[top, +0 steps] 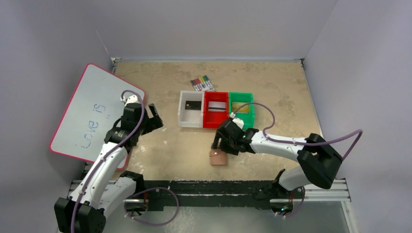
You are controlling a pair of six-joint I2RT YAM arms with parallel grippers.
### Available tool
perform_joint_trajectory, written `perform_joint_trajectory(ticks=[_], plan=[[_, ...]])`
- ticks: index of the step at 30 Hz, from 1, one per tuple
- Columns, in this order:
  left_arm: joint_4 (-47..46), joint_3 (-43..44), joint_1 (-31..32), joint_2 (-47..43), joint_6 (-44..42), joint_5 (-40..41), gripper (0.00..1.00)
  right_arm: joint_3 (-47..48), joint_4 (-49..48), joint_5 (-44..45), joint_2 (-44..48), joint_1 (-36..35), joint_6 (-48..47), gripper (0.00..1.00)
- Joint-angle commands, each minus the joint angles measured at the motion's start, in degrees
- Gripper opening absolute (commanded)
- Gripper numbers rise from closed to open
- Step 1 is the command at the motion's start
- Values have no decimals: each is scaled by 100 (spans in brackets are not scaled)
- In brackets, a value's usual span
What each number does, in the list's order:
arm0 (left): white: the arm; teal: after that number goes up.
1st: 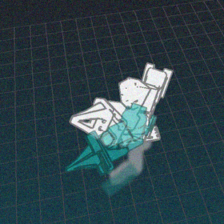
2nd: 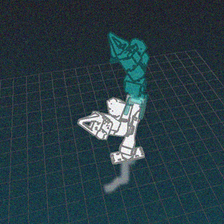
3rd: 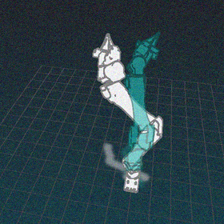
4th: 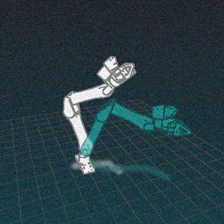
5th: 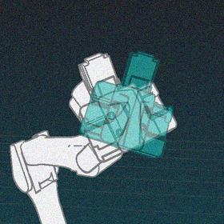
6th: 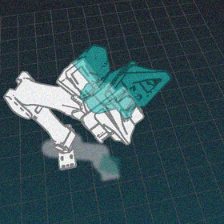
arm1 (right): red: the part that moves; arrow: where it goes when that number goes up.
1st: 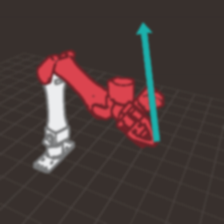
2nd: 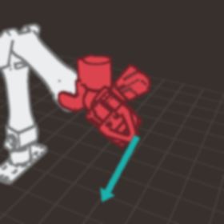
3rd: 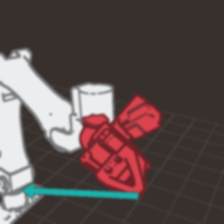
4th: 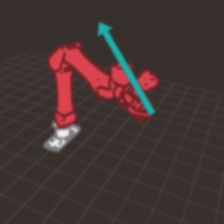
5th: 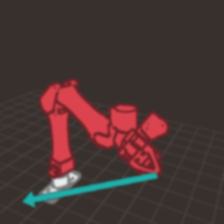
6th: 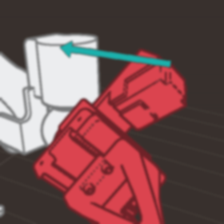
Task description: Take the credit cards out of the card holder
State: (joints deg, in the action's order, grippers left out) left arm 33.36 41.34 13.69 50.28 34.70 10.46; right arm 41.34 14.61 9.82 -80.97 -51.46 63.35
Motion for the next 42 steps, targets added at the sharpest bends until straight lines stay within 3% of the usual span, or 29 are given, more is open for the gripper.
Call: perform_joint_trajectory(ticks=[1, 4, 6, 10, 15, 19, 28, 42], plan=[[-385, -101, 92, -94, 165, -416, 93, 284, -376, 404, -66, -184, 568, 79], [-864, -499, 276, -193, 787, -1268, 89, 237, -320, 459, 92, -189, 560, 81], [-1299, -907, 692, -387, 1259, -1316, 88, 193, -222, 517, 205, -184, 458, 81], [-1382, -1063, 2070, -440, 1736, -396, 86, 5, 78, 556, 426, -185, 450, 79], [-1364, -848, 3978, 281, 2257, 871, 80, -450, 350, 998, 1025, -182, 831, 75], [-1690, -607, 4809, 916, 2482, 1575, 73, -861, 192, 927, 1622, -180, 890, 71], [-1836, 570, 5522, 2876, 2372, 1977, 72, -1376, -154, 667, 2086, -182, 966, 61], [-1439, 1244, 5679, 4192, 2335, 2067, 60, -2074, -722, 422, 2365, -180, 1226, 54]])
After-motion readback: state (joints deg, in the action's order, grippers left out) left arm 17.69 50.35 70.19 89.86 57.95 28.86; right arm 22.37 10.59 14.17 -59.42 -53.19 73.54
